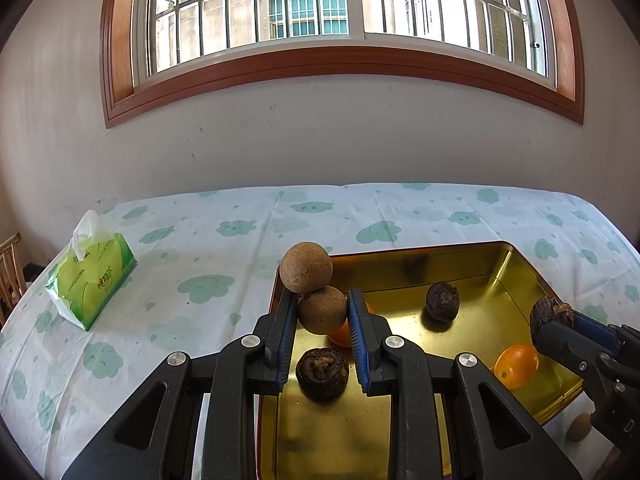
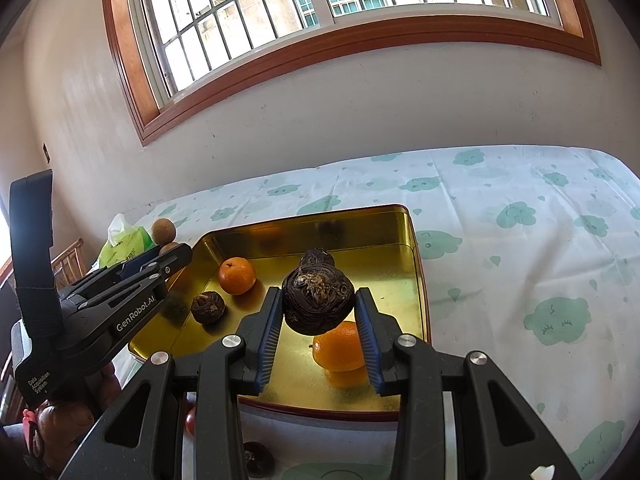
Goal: Organize fruits
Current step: 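Lower the fruits into the tin and open both tools, then raise both open tools out of the tin toward the loose fruit, then grasp a tan round fruit with the right tool while the left tool grasps a large orange, then lift the held orange and tan fruit off the table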
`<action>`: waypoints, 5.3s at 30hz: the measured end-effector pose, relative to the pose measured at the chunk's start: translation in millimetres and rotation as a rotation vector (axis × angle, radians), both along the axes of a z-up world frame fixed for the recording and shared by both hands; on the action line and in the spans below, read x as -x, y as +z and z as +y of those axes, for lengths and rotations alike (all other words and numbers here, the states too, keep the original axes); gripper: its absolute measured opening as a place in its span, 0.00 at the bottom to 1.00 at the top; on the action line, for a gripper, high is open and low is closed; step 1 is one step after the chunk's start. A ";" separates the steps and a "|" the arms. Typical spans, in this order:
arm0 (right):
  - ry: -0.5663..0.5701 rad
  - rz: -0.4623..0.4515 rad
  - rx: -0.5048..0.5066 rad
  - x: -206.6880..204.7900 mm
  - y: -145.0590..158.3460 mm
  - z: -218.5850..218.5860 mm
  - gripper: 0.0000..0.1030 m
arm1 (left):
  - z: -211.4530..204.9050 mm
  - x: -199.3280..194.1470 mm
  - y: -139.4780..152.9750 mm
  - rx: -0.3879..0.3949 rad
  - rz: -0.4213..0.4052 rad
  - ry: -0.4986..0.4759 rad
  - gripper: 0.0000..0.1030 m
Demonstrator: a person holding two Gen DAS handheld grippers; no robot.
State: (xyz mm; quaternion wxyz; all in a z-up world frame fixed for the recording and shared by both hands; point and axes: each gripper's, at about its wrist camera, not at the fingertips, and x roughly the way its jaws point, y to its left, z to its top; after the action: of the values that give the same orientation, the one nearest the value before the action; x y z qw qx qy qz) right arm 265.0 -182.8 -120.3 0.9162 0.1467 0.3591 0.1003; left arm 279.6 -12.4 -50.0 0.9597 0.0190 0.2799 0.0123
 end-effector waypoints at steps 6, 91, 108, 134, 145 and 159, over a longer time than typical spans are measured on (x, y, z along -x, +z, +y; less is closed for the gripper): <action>0.000 0.000 0.001 -0.5 0.0 -0.4 0.33 | 1.2 -2.6 -0.9 0.003 -0.001 0.002 0.25; 0.034 0.083 0.071 106.2 -0.7 -40.3 0.53 | 58.9 127.4 -28.3 0.152 0.124 -0.091 0.75; 0.051 0.227 0.111 75.3 -28.5 -26.1 0.22 | 43.5 134.3 -26.9 0.119 0.133 -0.173 0.72; 0.033 0.260 0.074 75.6 -33.3 -32.6 0.22 | 16.6 87.5 -49.8 0.137 0.309 -0.255 0.40; 0.001 0.215 0.087 82.7 -21.8 -25.2 0.22 | 25.0 128.2 -29.1 0.066 0.139 -0.020 0.40; -0.016 0.162 0.035 105.4 -13.0 2.7 0.22 | 15.9 142.1 -18.6 0.001 0.047 -0.021 0.40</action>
State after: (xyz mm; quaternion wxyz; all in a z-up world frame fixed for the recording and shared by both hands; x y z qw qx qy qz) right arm 159.5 -180.2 -133.3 0.8874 0.1410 0.4327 0.0743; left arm 137.5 3.5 -68.6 0.9530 0.0216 0.3023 0.0018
